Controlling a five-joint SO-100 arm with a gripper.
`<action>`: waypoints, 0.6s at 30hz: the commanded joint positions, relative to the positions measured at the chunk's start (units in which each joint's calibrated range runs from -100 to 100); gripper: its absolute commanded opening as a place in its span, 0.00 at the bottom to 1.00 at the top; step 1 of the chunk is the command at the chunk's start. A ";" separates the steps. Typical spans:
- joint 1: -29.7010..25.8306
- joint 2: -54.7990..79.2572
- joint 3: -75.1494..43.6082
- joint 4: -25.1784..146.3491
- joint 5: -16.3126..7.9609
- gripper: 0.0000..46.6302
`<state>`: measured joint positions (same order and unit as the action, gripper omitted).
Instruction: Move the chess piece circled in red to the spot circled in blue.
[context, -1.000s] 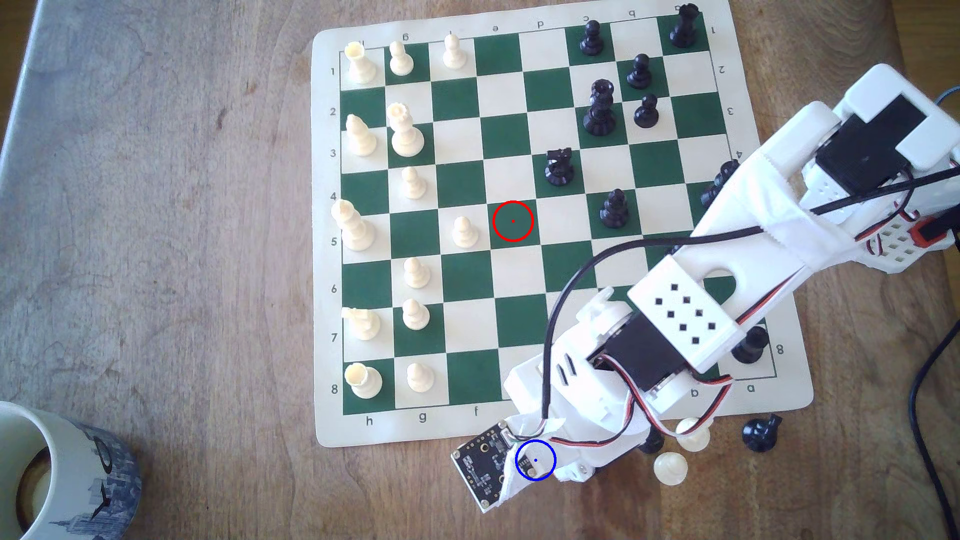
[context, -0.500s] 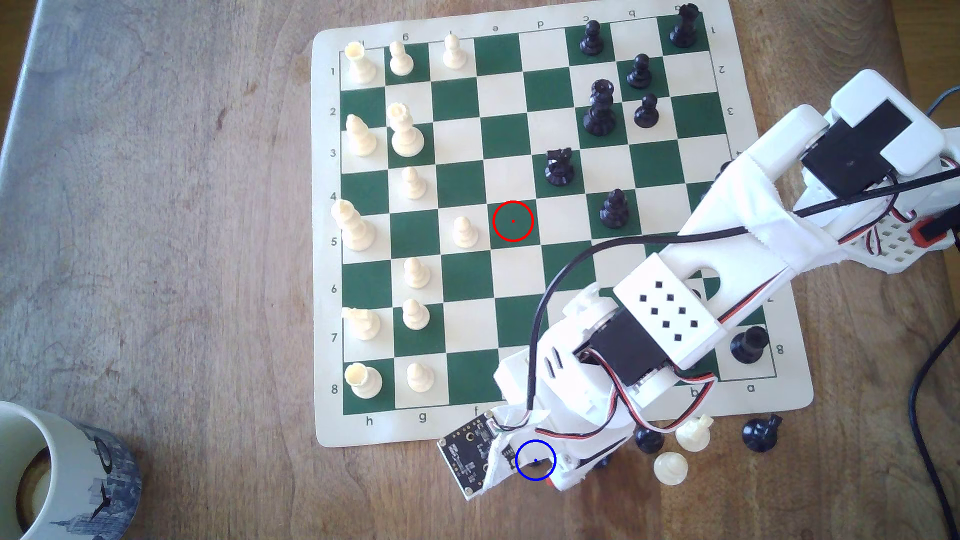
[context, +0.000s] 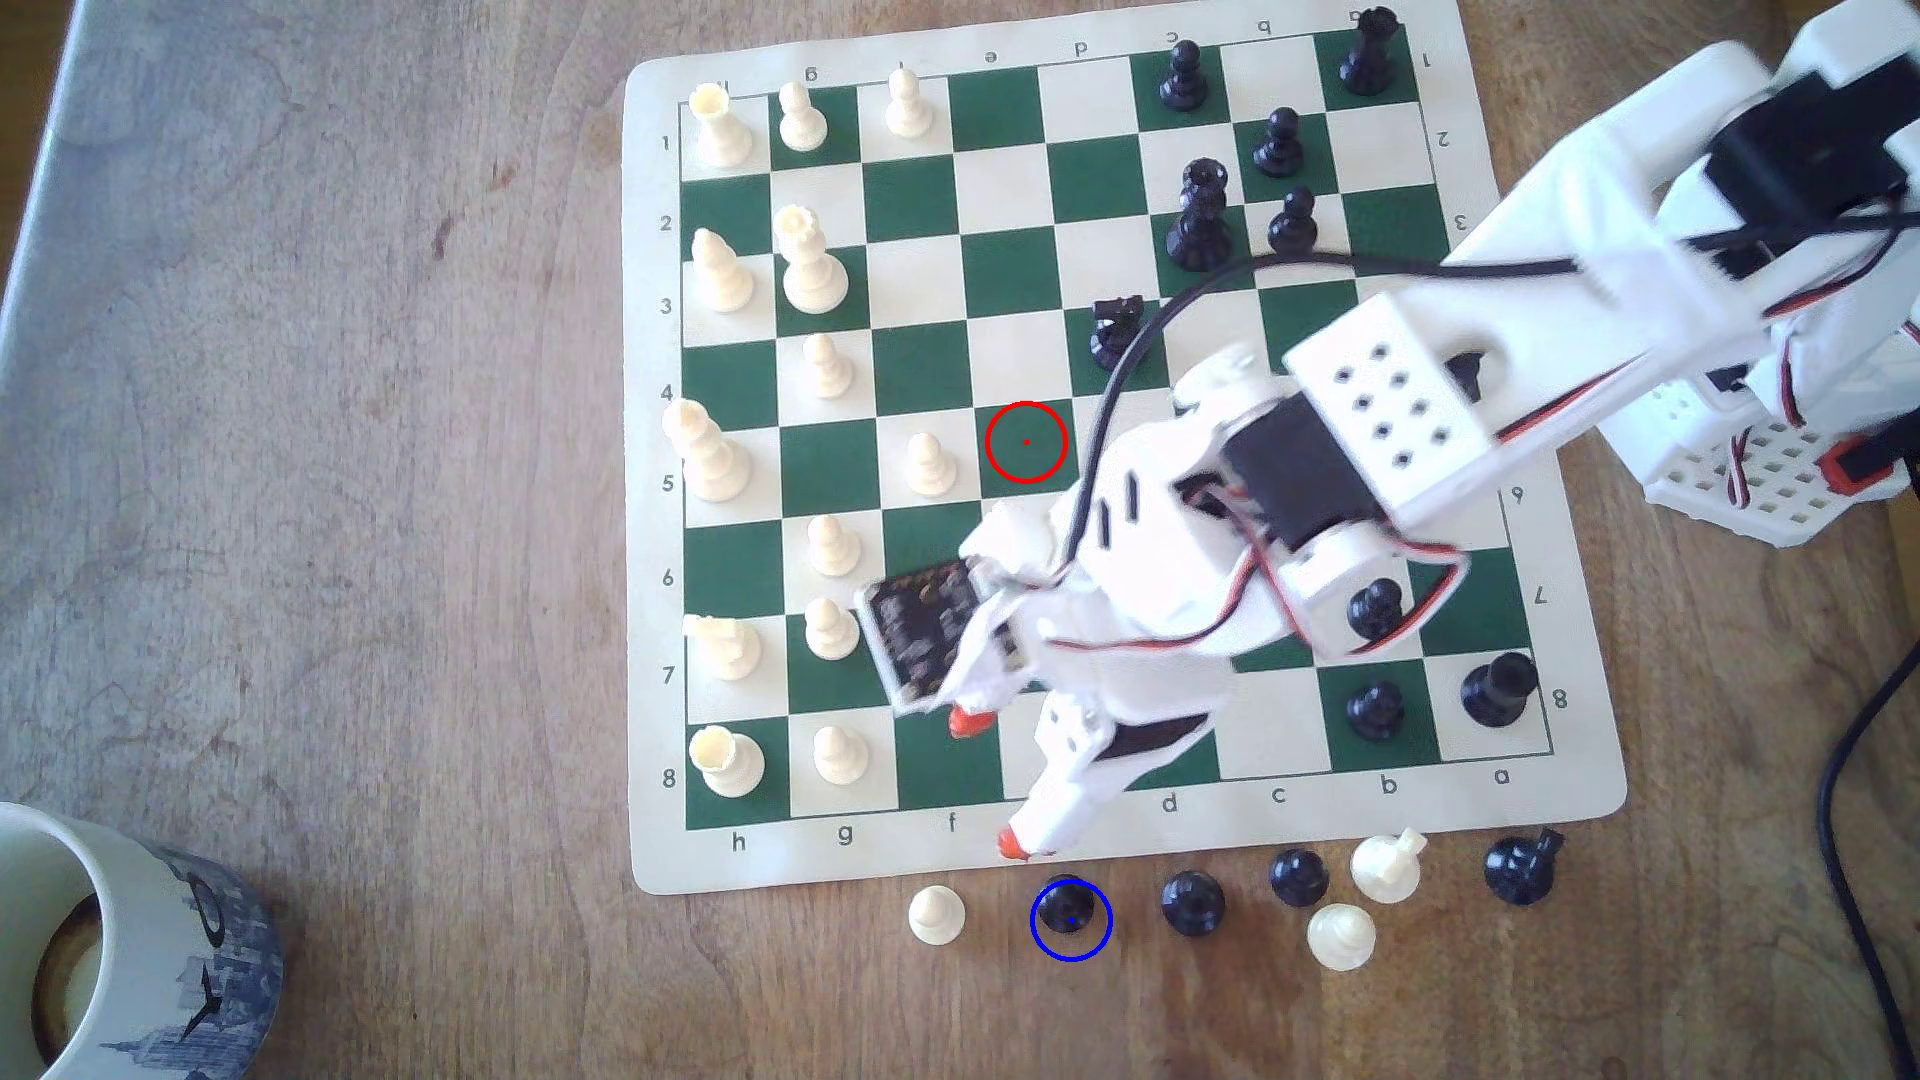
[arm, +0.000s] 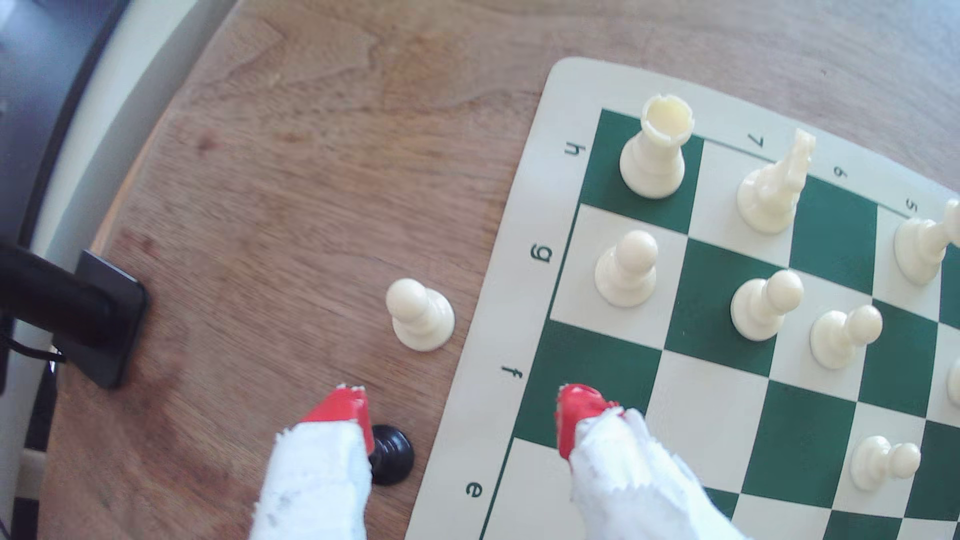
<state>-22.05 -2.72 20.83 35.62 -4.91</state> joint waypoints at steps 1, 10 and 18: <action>2.61 -20.03 20.51 -23.41 0.34 0.42; 17.16 -26.65 46.89 -76.40 1.32 0.42; 22.71 -44.05 63.67 -103.76 1.27 0.42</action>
<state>-2.73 -33.64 80.57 -56.10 -3.49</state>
